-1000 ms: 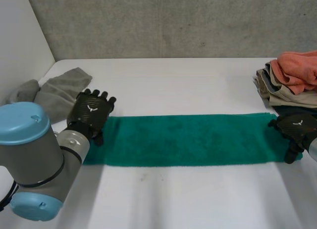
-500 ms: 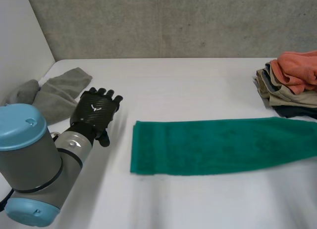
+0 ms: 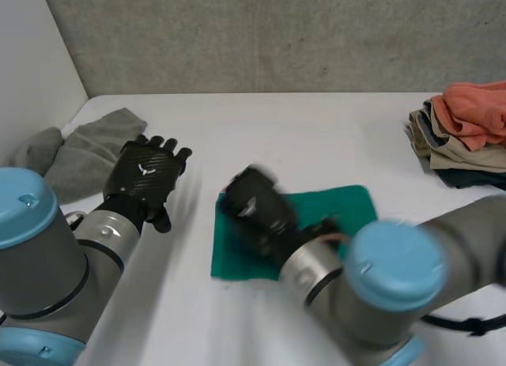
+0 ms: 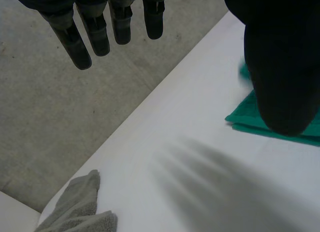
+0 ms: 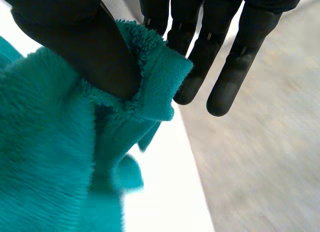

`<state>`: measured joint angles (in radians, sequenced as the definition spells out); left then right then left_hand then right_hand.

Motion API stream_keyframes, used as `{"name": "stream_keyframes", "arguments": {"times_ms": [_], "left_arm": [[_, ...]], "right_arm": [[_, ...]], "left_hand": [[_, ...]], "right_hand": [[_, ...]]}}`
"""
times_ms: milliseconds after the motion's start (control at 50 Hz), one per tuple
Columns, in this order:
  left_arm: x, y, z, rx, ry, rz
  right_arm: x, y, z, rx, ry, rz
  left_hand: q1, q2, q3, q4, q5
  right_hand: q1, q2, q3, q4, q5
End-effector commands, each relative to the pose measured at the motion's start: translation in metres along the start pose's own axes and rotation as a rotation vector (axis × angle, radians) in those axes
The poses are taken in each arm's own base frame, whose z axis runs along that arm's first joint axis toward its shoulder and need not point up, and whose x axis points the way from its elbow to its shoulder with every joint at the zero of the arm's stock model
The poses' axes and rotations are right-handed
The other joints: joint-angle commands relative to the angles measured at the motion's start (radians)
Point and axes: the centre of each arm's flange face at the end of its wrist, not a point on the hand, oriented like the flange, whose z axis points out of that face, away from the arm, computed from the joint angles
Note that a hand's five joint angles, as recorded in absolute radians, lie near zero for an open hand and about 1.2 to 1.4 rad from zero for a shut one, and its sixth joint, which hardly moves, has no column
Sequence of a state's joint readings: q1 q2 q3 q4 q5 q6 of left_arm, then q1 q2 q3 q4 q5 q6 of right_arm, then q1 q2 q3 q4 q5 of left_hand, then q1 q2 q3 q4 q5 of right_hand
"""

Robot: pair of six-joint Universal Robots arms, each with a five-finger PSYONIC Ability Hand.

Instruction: Fold the laundry.

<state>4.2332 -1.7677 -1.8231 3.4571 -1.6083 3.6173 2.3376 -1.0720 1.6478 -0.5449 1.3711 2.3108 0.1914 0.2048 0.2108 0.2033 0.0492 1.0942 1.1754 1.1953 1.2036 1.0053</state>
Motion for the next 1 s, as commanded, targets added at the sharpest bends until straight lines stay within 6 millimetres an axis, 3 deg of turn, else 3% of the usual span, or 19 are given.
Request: {"name": "stream_keyframes", "arguments": {"times_ms": [20, 40, 60, 80, 100, 180, 220, 320, 460, 560, 700, 780, 840, 920, 1000], "left_arm": [[0.009, -0.004, -0.001, 0.016, 0.026, 0.003], [0.011, -0.006, -0.001, 0.024, 0.032, 0.004], [0.011, -0.008, -0.001, 0.031, 0.034, 0.005], [0.012, -0.011, -0.001, 0.039, 0.035, 0.005], [0.012, -0.013, 0.000, 0.047, 0.036, 0.005], [0.022, -0.021, 0.005, 0.074, 0.059, 0.007], [0.035, -0.024, 0.007, 0.088, 0.093, 0.013], [0.057, -0.019, 0.011, 0.078, 0.146, 0.022], [0.082, -0.006, 0.011, 0.046, 0.209, 0.037], [0.089, -0.002, 0.009, 0.035, 0.227, 0.044], [0.090, 0.001, 0.008, 0.024, 0.231, 0.047], [0.095, 0.015, 0.011, -0.018, 0.232, 0.065], [0.097, 0.028, 0.017, -0.069, 0.193, 0.082], [0.090, 0.032, 0.026, -0.105, 0.115, 0.105], [0.084, 0.030, 0.028, -0.110, 0.089, 0.111]], "right_arm": [[-0.043, 0.007, -0.012, 0.012, -0.147, 0.038], [-0.040, 0.006, -0.014, 0.007, -0.136, 0.046], [-0.034, 0.005, -0.015, 0.003, -0.119, 0.053], [-0.025, 0.003, -0.016, -0.002, -0.096, 0.063], [0.002, 0.005, -0.018, -0.024, -0.029, 0.096], [0.063, 0.032, -0.035, -0.158, 0.118, 0.251], [0.071, 0.043, -0.044, -0.231, 0.120, 0.331], [0.077, 0.079, -0.073, -0.492, 0.072, 0.533], [0.083, 0.110, -0.088, -0.566, 0.092, 0.552], [0.081, 0.113, -0.087, -0.538, 0.087, 0.557], [0.072, 0.119, -0.090, -0.562, 0.072, 0.594], [0.071, 0.123, -0.092, -0.575, 0.094, 0.648], [0.072, 0.127, -0.096, -0.598, 0.111, 0.654], [0.080, 0.137, -0.102, -0.637, 0.160, 0.652], [0.093, 0.132, -0.107, -0.649, 0.204, 0.581]], "left_hand": [[-0.017, -0.030, -0.036, -0.029, -0.049], [-0.017, -0.030, -0.036, -0.029, -0.049], [-0.017, -0.030, -0.036, -0.029, -0.049], [-0.017, -0.030, -0.036, -0.029, -0.049], [-0.017, -0.030, -0.036, -0.029, -0.049], [-0.017, -0.030, -0.036, -0.029, -0.049], [-0.017, -0.030, -0.036, -0.029, -0.049], [-0.017, -0.030, -0.036, -0.029, -0.049], [-0.017, -0.030, -0.036, -0.029, -0.049], [-0.017, -0.030, -0.036, -0.029, -0.049], [-0.010, -0.024, -0.030, -0.022, -0.043], [0.016, 0.003, -0.003, 0.004, -0.016], [0.063, 0.050, 0.044, 0.051, 0.031], [0.090, 0.076, 0.070, 0.078, 0.057], [0.087, 0.073, 0.067, 0.075, 0.054]], "right_hand": [[-0.487, -0.568, -0.588, -0.596, -0.572], [-0.824, -0.905, -0.925, -0.933, -0.909], [-0.920, -1.001, -1.021, -1.029, -1.005], [-0.920, -1.001, -1.021, -1.029, -1.005], [-0.920, -1.001, -1.021, -1.029, -1.005], [-0.920, -1.001, -1.021, -1.029, -1.005], [-0.920, -1.001, -1.021, -1.029, -1.005], [-0.920, -1.001, -1.021, -1.029, -1.005], [-0.920, -1.001, -1.021, -1.029, -1.005], [-0.619, -0.701, -0.720, -0.729, -0.705], [-0.534, -0.615, -0.635, -0.643, -0.620], [-0.138, -0.219, -0.239, -0.248, -0.224], [0.301, 0.220, 0.200, 0.191, 0.215], [0.302, 0.221, 0.201, 0.193, 0.216], [0.302, 0.221, 0.201, 0.193, 0.216]]}}
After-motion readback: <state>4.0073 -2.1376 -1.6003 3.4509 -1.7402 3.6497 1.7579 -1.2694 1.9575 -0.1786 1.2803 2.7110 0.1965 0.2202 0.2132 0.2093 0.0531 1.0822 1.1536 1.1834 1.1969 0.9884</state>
